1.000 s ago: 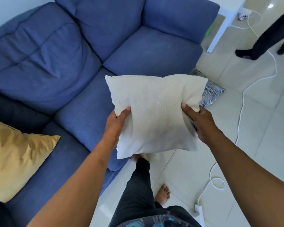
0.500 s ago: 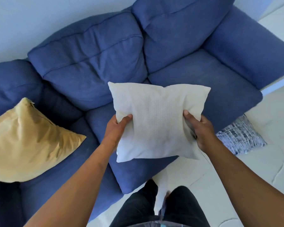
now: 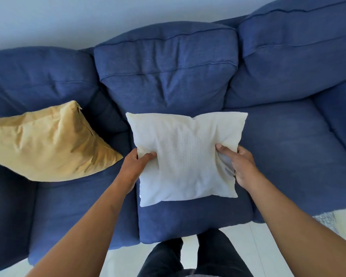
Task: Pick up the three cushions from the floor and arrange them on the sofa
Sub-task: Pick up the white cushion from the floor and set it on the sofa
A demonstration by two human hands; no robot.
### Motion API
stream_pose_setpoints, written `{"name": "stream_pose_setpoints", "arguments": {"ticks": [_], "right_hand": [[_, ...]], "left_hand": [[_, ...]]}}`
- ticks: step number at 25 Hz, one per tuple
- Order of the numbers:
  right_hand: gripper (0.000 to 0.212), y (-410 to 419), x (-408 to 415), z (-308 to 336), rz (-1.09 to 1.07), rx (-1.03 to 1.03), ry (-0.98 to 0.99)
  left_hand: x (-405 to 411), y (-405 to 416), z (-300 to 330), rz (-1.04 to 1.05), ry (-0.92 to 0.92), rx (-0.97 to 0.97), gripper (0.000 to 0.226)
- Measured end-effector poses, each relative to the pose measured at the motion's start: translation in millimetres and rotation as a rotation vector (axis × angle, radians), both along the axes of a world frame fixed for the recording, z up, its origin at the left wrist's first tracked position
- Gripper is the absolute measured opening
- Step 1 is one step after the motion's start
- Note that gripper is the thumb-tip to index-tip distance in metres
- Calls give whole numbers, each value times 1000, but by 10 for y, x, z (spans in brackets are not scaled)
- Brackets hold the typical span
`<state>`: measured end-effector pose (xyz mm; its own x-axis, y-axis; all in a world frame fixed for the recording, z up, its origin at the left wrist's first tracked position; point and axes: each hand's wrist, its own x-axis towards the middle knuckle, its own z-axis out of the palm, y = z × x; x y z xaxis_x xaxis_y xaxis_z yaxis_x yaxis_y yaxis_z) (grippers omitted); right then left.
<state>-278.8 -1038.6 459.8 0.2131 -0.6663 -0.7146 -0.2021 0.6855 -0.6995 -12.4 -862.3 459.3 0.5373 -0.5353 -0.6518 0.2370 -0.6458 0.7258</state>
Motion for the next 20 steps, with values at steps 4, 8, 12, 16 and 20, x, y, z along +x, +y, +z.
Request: {"name": "stream_pose_setpoints", "arguments": {"ticks": [4, 8, 12, 16, 20], "right_hand": [[46, -435, 194, -103, 110, -19, 48], [41, -825, 499, -221, 148, -55, 54], [47, -1184, 797, -475, 137, -109, 61], [43, -1422, 978, -752, 240, -80, 98], [47, -1623, 1097, -770, 277, -43, 103]], "left_hand": [[35, -217, -28, 105, -2, -14, 39], [184, -534, -101, 170, -61, -87, 41], [498, -863, -358, 185, -133, -114, 44], [683, -1048, -706, 103, -83, 71, 38], [812, -1151, -748, 108, -31, 110, 44]]}}
